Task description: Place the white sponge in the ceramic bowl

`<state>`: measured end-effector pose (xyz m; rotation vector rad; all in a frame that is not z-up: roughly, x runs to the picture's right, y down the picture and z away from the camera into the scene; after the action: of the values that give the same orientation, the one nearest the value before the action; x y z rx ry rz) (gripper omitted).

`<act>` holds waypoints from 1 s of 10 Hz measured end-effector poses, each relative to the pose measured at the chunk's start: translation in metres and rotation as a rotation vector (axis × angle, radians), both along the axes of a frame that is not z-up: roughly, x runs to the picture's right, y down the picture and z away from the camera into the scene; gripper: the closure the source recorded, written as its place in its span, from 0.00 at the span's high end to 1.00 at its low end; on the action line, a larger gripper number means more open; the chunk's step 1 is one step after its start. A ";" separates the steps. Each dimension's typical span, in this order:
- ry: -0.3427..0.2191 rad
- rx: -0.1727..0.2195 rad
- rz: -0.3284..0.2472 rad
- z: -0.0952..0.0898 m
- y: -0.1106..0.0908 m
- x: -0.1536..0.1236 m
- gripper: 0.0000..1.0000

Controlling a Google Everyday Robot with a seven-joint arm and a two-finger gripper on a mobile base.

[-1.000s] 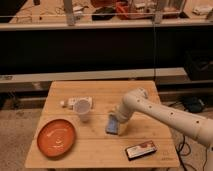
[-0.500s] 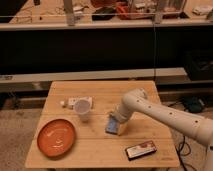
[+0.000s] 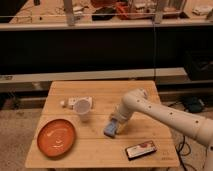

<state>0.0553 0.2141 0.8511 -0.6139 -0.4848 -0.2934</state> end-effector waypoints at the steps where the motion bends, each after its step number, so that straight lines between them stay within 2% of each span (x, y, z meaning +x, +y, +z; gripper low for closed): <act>1: -0.002 0.003 0.000 0.000 -0.001 -0.001 0.00; 5: 0.009 -0.006 -0.011 -0.007 0.000 -0.004 0.00; 10: 0.012 0.004 -0.021 -0.017 -0.006 -0.015 0.00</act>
<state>0.0405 0.2084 0.8342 -0.6172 -0.4660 -0.3102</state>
